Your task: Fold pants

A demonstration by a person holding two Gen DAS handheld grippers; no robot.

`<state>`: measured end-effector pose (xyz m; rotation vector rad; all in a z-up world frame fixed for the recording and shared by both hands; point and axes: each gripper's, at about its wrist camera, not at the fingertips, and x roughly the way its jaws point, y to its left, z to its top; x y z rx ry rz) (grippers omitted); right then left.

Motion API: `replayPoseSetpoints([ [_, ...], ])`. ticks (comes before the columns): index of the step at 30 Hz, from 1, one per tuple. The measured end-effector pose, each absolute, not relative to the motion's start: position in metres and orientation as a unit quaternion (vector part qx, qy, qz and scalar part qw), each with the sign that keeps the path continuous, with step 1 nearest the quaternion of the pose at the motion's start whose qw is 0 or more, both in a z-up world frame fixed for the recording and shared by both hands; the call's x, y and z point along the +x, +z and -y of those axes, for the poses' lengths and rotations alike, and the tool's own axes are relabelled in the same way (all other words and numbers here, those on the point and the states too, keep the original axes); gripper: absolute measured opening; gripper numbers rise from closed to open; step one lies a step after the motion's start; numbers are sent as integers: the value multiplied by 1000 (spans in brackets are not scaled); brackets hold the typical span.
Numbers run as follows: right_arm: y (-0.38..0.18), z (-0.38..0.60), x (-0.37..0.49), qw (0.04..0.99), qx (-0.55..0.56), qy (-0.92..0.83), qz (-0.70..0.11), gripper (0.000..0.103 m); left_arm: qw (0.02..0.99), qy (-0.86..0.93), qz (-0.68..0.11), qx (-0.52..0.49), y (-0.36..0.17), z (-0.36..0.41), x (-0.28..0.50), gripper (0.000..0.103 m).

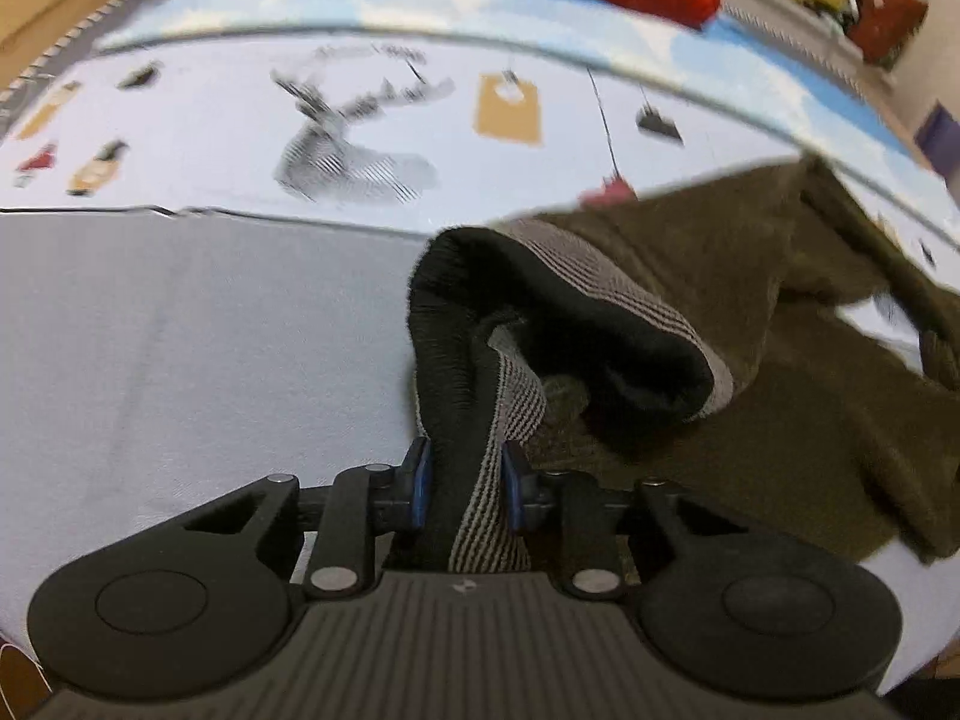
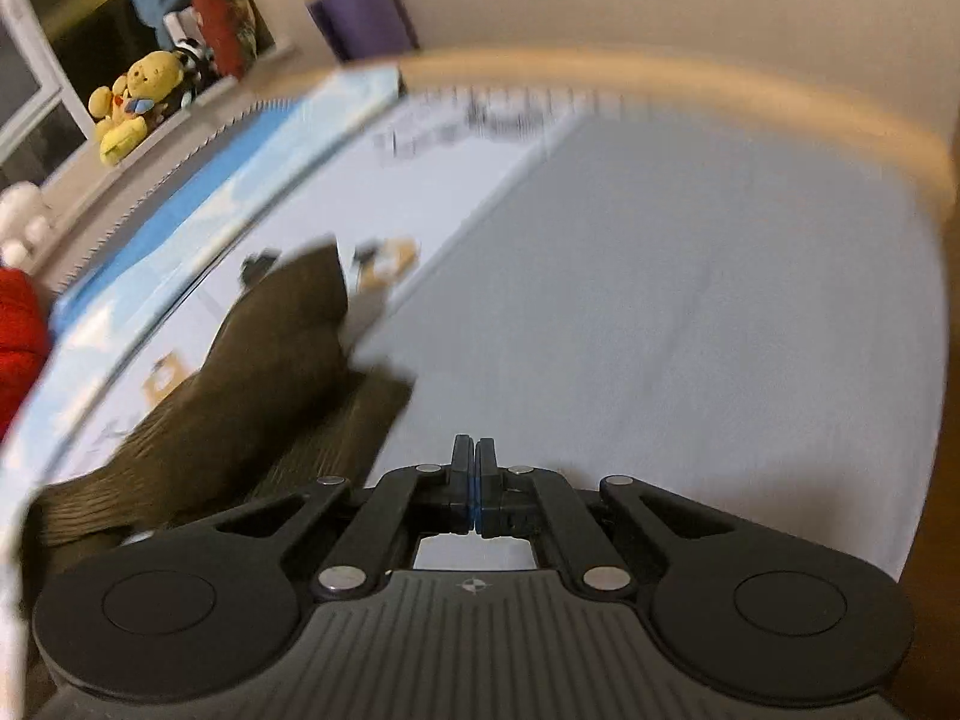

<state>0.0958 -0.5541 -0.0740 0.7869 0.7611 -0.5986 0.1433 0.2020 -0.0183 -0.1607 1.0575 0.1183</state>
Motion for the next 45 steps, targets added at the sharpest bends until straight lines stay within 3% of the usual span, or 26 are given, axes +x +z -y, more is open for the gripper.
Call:
replayPoseSetpoints([
  [4, -75, 545, 96, 814, 393, -249, -349, 9, 867, 92, -483, -81, -6, -215, 131, 25],
  [7, -80, 532, 114, 827, 370, -221, -361, 39, 848, 94, -513, -92, -22, -221, 136, 26],
  [8, -83, 531, 119, 828, 365, -216, -367, 43, 840, 95, -525, -92, -28, -223, 138, 27],
  [11, -98, 527, 139, 822, 366, -209, -382, 44, 820, 104, -555, -90, -43, -227, 148, 34],
  [13, -108, 527, 152, 813, 378, -210, -389, 44, 808, 104, -569, -114, -51, -232, 155, 60],
  [16, -119, 523, 170, 810, 382, -217, -390, 44, 801, 92, -578, -125, -60, -235, 161, 74],
  [21, -129, 514, 198, 816, 367, -226, -386, 41, 784, 95, -605, -105, -78, -236, 168, 74],
  [23, -130, 511, 207, 820, 351, -233, -388, 11, 785, 87, -604, -107, -81, -237, 169, 68],
  [25, -126, 511, 207, 822, 345, -242, -382, 10, 788, 75, -602, -100, -81, -235, 170, 55],
  [33, -44, 525, 145, 860, 289, -311, -284, 8, 813, 75, -574, -54, -70, -221, 165, 38],
  [40, -69, 591, 36, 750, 365, -408, -371, 7, 831, 60, -552, -28, -53, -208, 150, 32],
  [45, -79, 597, 7, 718, 362, -417, -423, 7, 827, 55, -558, -35, -51, -212, 140, 32],
])
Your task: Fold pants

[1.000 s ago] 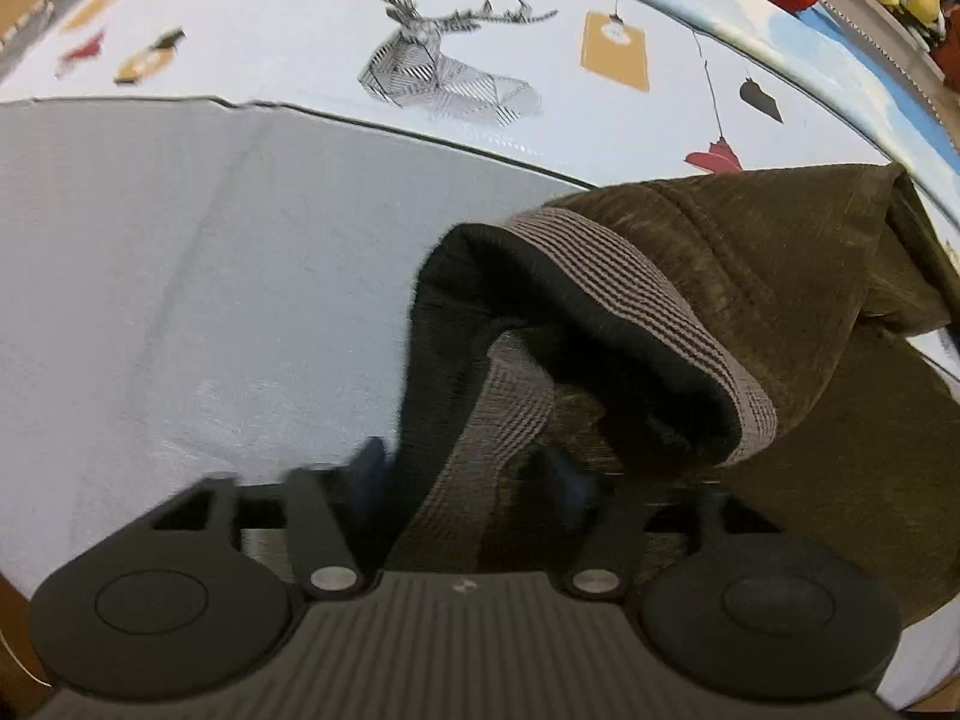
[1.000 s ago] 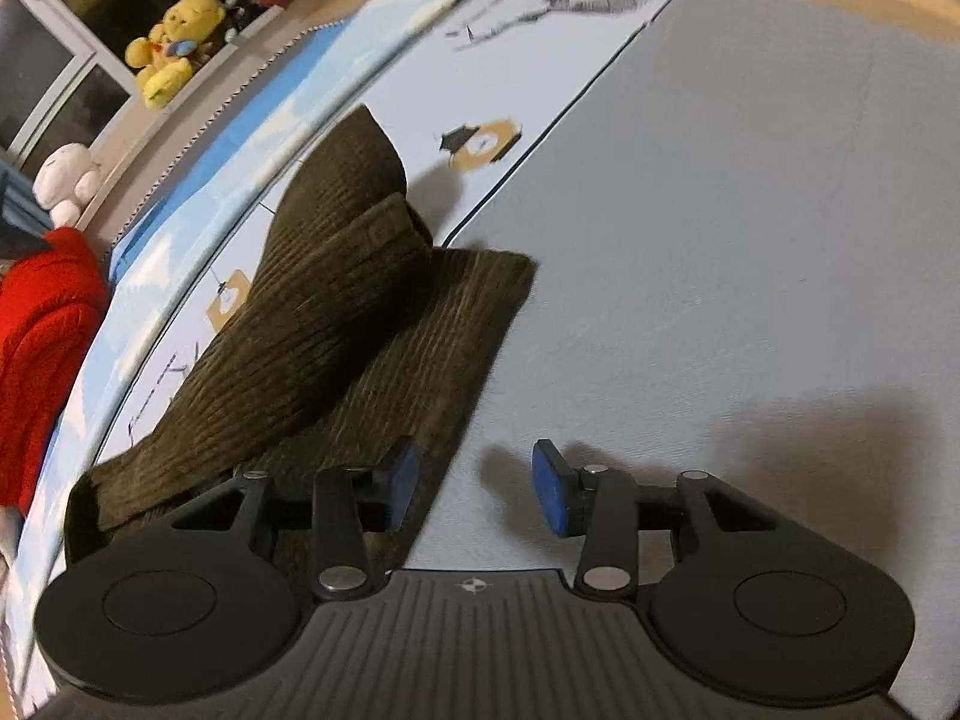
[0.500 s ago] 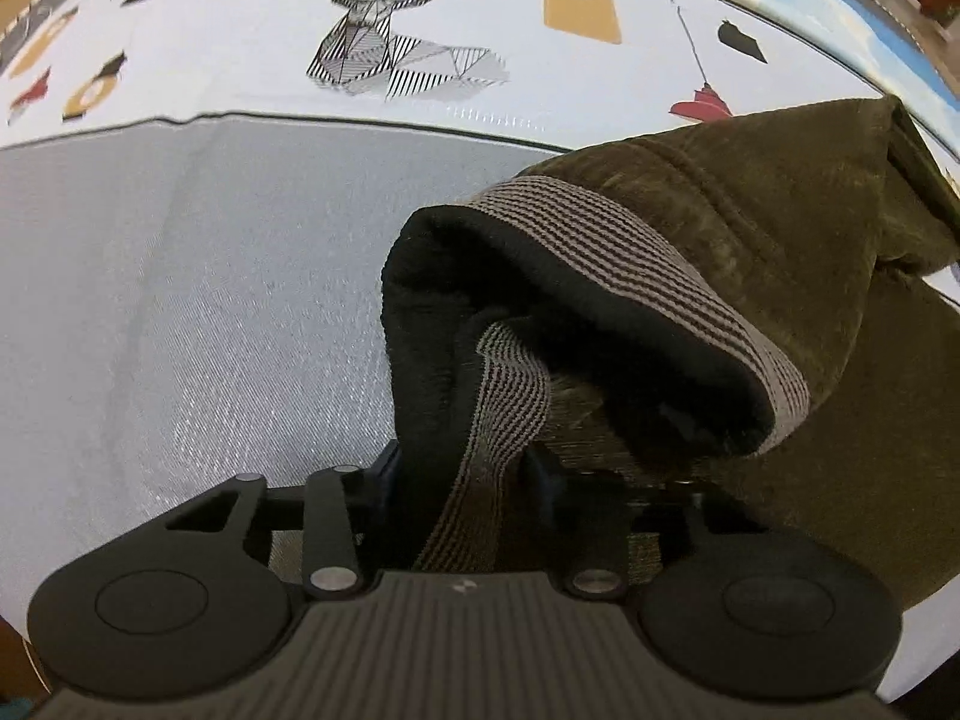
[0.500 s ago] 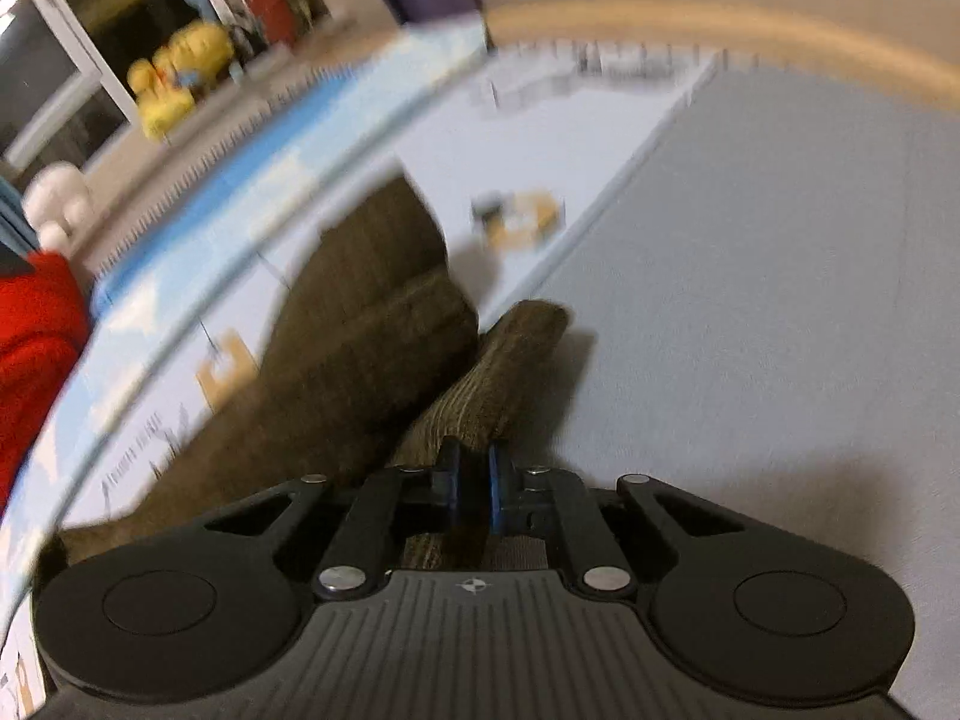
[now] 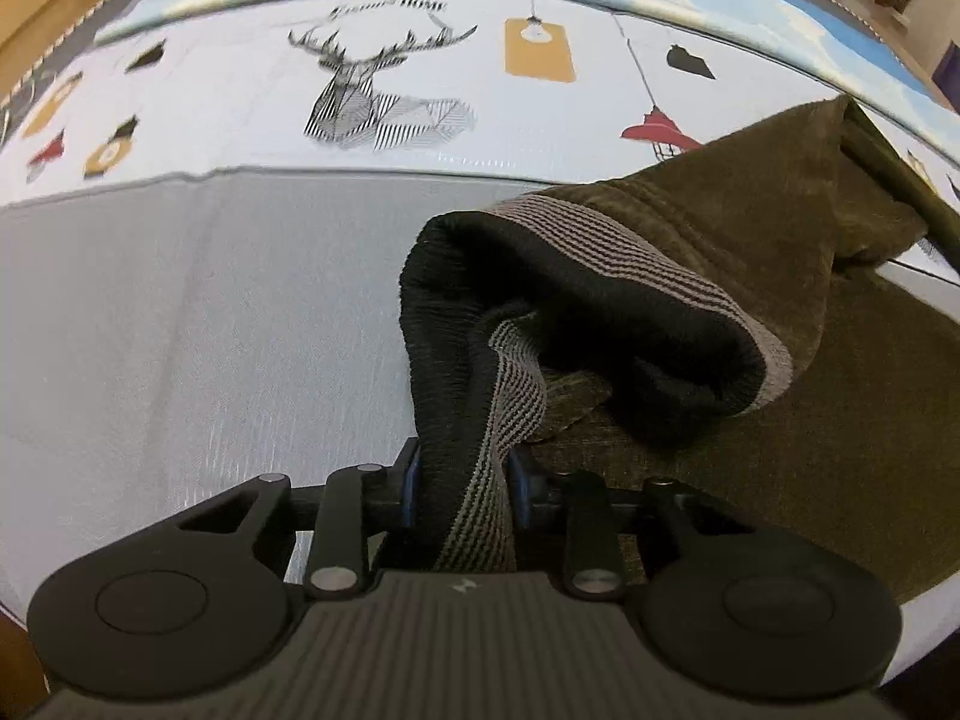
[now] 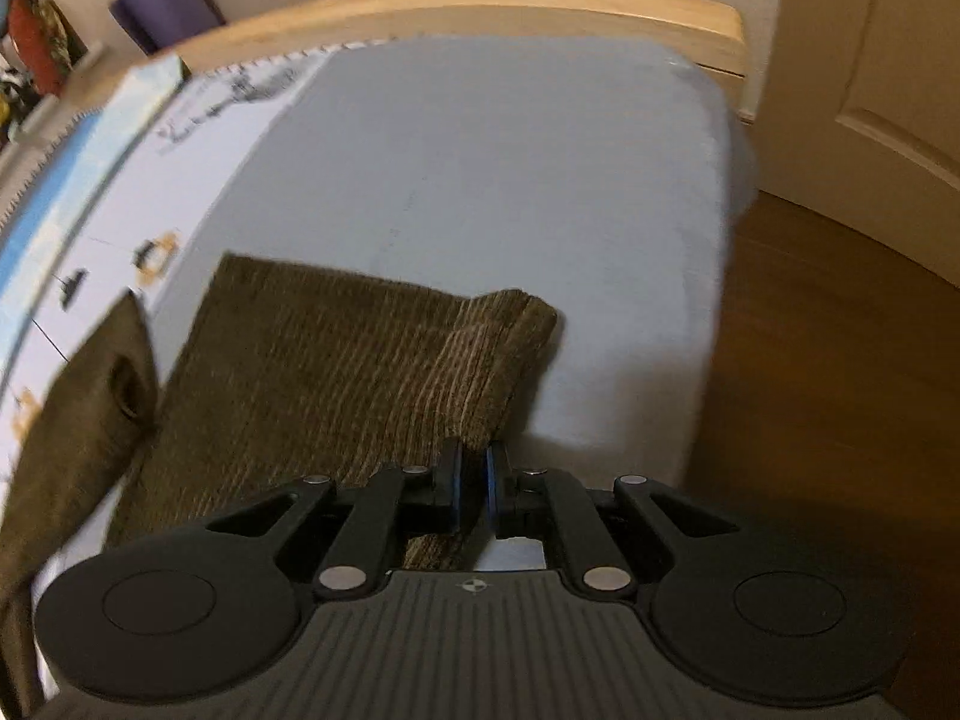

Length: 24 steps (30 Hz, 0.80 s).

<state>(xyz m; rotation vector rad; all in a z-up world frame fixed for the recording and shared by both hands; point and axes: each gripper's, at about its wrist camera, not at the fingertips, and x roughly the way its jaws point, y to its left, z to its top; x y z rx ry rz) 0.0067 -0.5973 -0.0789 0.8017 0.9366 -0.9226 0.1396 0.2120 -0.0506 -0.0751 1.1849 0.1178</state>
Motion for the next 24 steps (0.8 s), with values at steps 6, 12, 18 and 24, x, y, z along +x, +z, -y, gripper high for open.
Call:
replayPoseSetpoints([
  [6, -85, 600, 4, 693, 344, -432, -463, 7, 810, 62, -582, -43, -55, -214, 132, 32],
  [12, -80, 600, 14, 677, 351, -455, -460, 9, 797, 62, -601, 5, -56, -206, 134, 41],
  [18, -34, 572, 36, 765, 212, -478, -376, 29, 855, 104, -507, 38, -13, -206, 127, 68],
  [24, -7, 519, 72, 861, 153, -372, -312, 29, 890, -7, -452, 53, 10, -161, 130, 70],
])
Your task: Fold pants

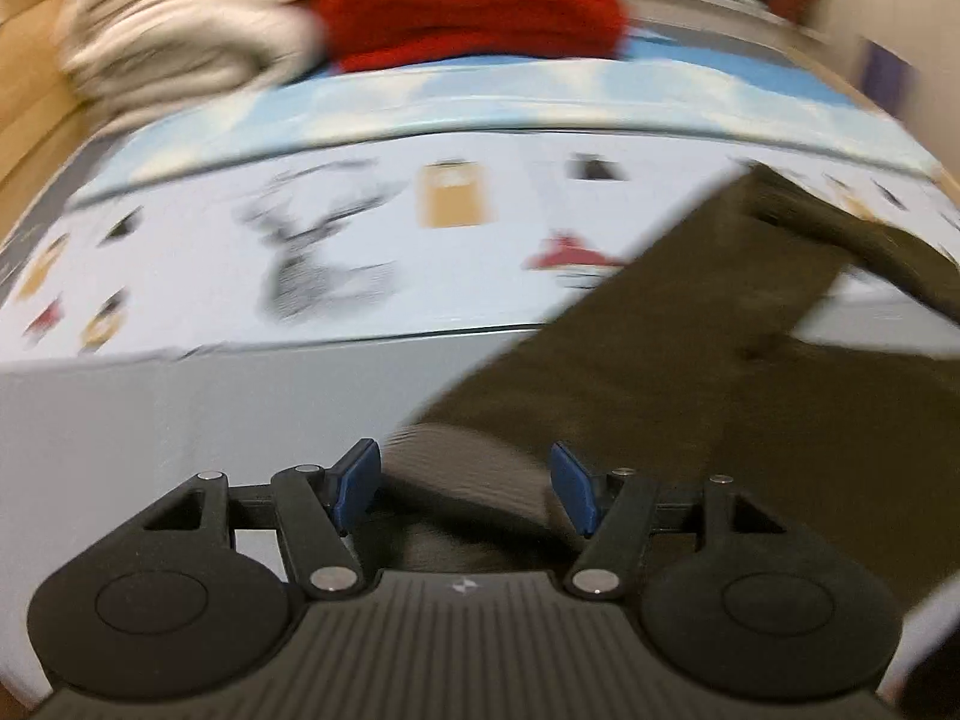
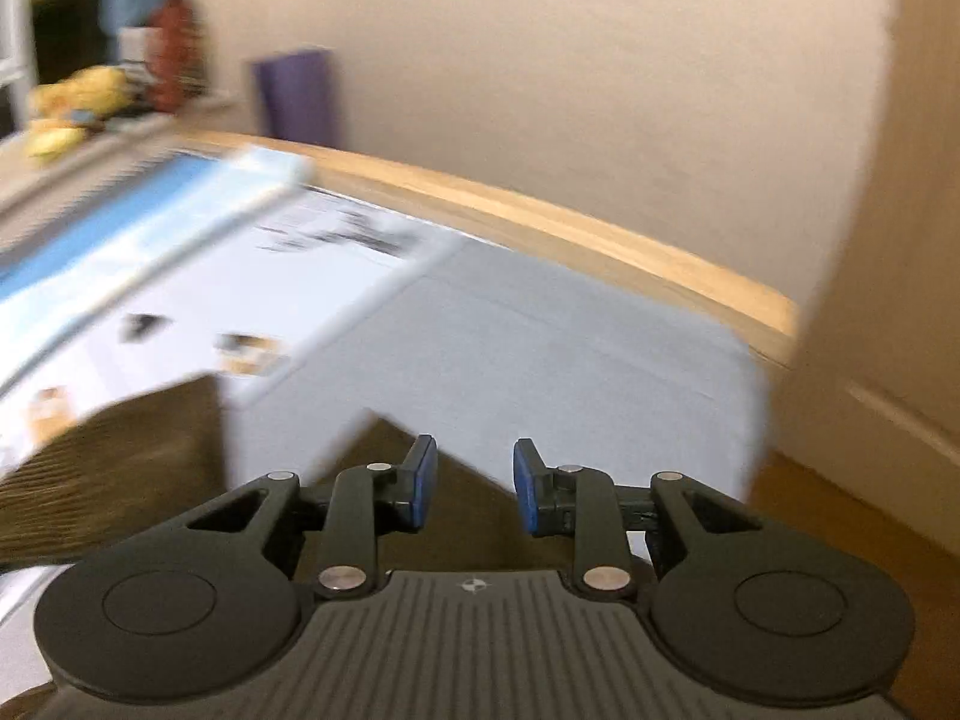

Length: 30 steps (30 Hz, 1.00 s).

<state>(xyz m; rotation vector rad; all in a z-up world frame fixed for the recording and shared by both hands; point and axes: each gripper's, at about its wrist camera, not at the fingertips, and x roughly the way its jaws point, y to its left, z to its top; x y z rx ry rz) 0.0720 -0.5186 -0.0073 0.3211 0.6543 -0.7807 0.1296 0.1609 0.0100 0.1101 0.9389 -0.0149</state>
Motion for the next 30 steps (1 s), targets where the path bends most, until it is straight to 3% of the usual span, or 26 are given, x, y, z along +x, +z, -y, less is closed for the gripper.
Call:
replayPoseSetpoints([
  [3, -2, 493, 97, 888, 162, -291, -318, 30, 881, -50, -445, 150, 0, -115, 129, 80],
  [8, 13, 428, 134, 922, 124, -175, -321, 32, 840, -72, -468, 265, -42, -61, 126, 80],
  [9, 15, 415, 143, 927, 115, -157, -321, 33, 830, -70, -474, 285, -49, -55, 127, 78],
  [11, 20, 391, 154, 934, 103, -125, -317, 35, 818, -59, -482, 307, -60, -55, 132, 61],
  [13, 25, 373, 163, 937, 95, -104, -321, 36, 811, -59, -494, 307, -63, -60, 139, 31],
  [15, 26, 358, 169, 938, 93, -85, -323, 36, 813, -55, -484, 320, -59, -65, 146, 21],
  [30, -23, 320, 230, 913, 141, -85, -375, 37, 887, 165, -404, 149, -8, -176, 257, 15],
])
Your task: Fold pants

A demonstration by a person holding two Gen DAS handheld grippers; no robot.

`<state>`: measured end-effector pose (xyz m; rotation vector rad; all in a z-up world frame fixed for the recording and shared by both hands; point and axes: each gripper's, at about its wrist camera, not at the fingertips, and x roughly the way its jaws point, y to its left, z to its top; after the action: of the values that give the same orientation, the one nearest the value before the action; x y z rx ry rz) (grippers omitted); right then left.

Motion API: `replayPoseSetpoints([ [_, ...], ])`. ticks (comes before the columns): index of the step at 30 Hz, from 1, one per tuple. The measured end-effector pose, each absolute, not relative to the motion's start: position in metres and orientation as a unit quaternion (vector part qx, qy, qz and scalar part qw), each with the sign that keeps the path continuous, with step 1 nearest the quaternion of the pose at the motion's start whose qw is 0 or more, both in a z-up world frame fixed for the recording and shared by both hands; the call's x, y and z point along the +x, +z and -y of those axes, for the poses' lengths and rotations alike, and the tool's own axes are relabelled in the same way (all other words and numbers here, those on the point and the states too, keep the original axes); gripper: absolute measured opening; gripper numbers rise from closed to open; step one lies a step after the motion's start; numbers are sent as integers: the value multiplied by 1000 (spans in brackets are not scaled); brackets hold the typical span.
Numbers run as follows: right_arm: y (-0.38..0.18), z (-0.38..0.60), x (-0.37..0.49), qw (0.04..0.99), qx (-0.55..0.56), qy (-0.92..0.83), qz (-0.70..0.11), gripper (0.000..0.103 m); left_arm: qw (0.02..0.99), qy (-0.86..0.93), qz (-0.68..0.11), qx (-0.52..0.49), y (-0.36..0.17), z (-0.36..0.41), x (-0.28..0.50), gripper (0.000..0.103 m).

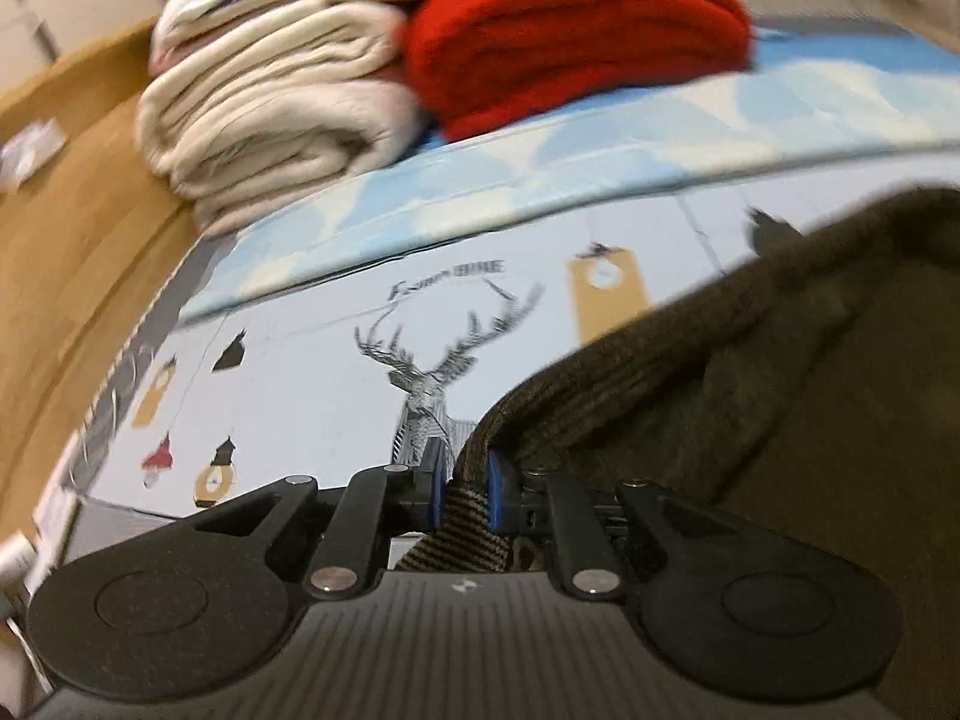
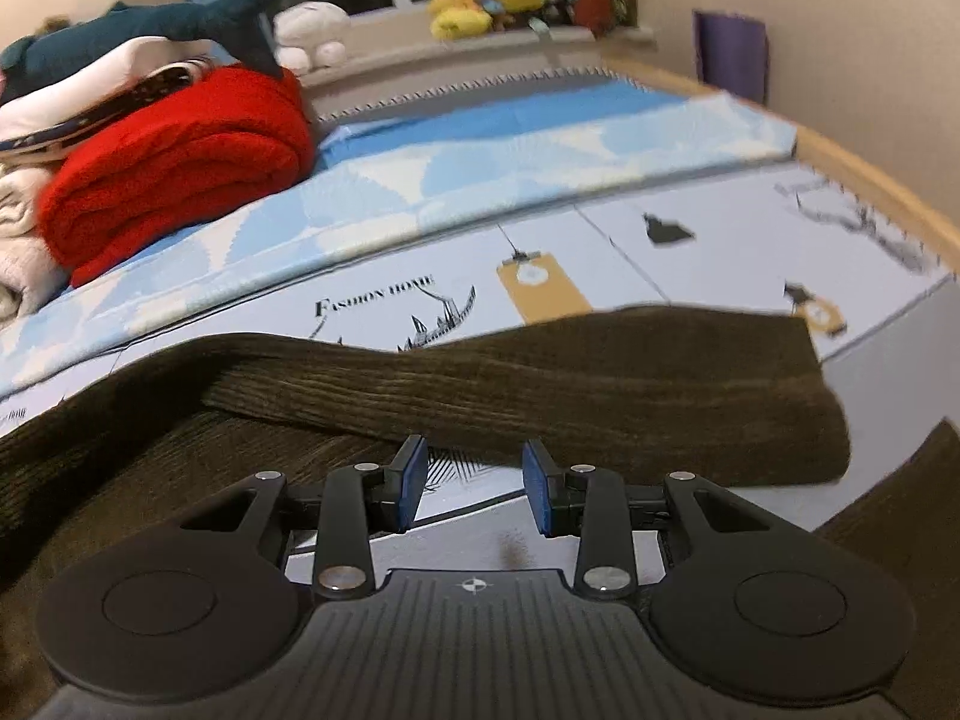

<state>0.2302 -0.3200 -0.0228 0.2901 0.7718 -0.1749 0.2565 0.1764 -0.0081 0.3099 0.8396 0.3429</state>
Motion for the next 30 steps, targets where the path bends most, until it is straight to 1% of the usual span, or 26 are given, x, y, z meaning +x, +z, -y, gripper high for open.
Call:
replayPoseSetpoints([
  [3, -26, 330, 238, 909, 153, -100, -375, 37, 880, 192, -421, 112, -22, -197, 289, 16],
  [5, -31, 345, 242, 904, 169, -120, -373, 37, 866, 220, -439, 94, -35, -204, 302, 26],
  [7, -39, 366, 244, 891, 200, -150, -380, 37, 845, 262, -458, 83, -44, -207, 311, 33],
  [9, -49, 390, 242, 870, 249, -182, -385, 37, 840, 291, -454, 58, -32, -202, 311, 34],
  [11, -62, 418, 236, 841, 310, -221, -386, 37, 857, 302, -414, 55, -7, -184, 308, 35],
  [13, -73, 438, 231, 818, 361, -244, -375, 37, 888, 263, -372, 58, 16, -154, 306, 46],
  [15, -82, 454, 227, 803, 400, -254, -363, 37, 916, 176, -360, 39, 22, -120, 304, 48],
  [16, -86, 459, 227, 795, 416, -256, -359, 37, 922, 115, -369, 25, 19, -102, 305, 50],
  [19, -107, 470, 227, 762, 468, -260, -364, 38, 913, -48, -406, -11, 1, -47, 307, 50],
  [22, -118, 468, 227, 738, 484, -279, -378, 39, 899, -132, -418, 10, -14, 4, 303, 50],
  [24, -115, 465, 230, 743, 477, -280, -378, 41, 888, -170, -425, 25, -23, 31, 300, 51],
  [27, -116, 467, 232, 748, 472, -282, -371, 42, 866, -215, -449, 45, -44, 64, 297, 65],
  [29, -120, 471, 230, 743, 485, -287, -362, 41, 859, -221, -455, 75, -58, 81, 293, 66],
  [30, -120, 473, 233, 741, 487, -292, -358, 37, 856, -223, -457, 94, -66, 87, 294, 65],
])
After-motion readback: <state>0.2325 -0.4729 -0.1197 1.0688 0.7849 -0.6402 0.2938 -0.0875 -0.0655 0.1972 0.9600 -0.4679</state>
